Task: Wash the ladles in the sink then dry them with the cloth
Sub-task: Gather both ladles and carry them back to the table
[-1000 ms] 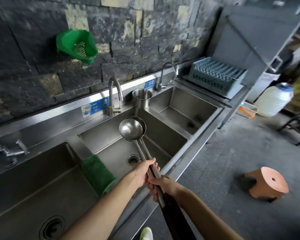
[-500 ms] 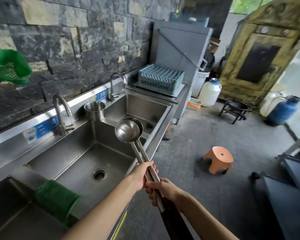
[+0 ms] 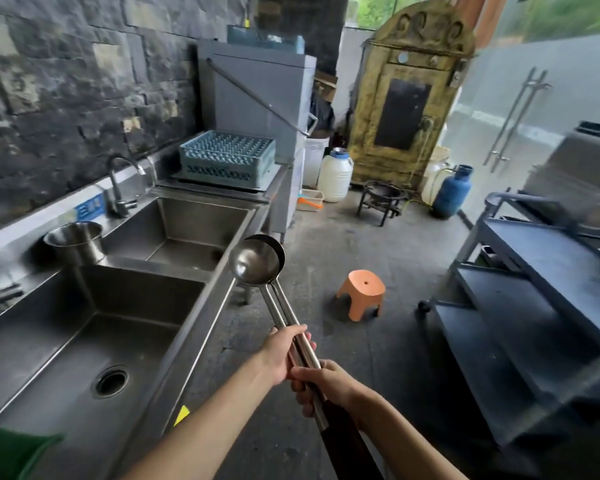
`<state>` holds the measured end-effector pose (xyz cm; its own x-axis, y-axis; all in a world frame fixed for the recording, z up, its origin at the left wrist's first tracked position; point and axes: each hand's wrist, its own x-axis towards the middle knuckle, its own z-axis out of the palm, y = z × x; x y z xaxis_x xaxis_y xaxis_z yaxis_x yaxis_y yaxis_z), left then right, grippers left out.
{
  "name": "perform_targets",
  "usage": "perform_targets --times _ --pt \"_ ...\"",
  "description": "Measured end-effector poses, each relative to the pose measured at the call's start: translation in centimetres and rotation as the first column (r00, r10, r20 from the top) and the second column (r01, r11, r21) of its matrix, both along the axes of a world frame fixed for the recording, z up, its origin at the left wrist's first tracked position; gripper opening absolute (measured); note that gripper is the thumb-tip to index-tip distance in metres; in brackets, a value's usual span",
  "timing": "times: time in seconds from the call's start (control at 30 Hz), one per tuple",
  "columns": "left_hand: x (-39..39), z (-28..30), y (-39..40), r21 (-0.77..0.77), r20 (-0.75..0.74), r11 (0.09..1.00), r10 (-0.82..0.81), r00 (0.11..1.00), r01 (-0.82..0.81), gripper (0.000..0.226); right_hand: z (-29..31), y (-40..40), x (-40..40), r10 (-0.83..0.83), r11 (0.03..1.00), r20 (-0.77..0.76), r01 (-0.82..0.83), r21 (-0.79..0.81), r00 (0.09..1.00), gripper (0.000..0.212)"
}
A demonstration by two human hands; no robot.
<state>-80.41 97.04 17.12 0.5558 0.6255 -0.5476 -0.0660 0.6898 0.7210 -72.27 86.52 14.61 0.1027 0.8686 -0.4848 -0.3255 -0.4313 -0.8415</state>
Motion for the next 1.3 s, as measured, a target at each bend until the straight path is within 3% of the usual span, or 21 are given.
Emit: perform_targets --times 0.37,0.67,0.93,1.3 --pt "11.7 0.7 -12.3 -0.015 0.013 0.969 -0.247 0.969 0.247 0.025 0.6 -13.9 8.5 -0.262 0.965 0.054 0.260 0.041 0.964 0.015" --pt "19.2 -1.3 -24.6 0.035 -0.043 0.881 -0.470 0.881 0.472 0.039 -1.3 -27.5 12.6 -0.453 0.891 0.124 0.451 0.044 0.883 0.025" --pt "23.0 -3.9 -36.1 0.029 -0.046 0.721 -0.691 0.721 0.692 0.049 -2.8 -39.3 12.9 -0.656 0.753 0.094 0.658 0.012 0.749 0.020" --pt "27.8 -5.6 -51.2 0.007 -0.040 0.415 -0.909 0.415 0.910 0.041 -3.7 -52.7 12.6 -0.891 0.452 0.049 0.892 -0.019 0.452 0.012"
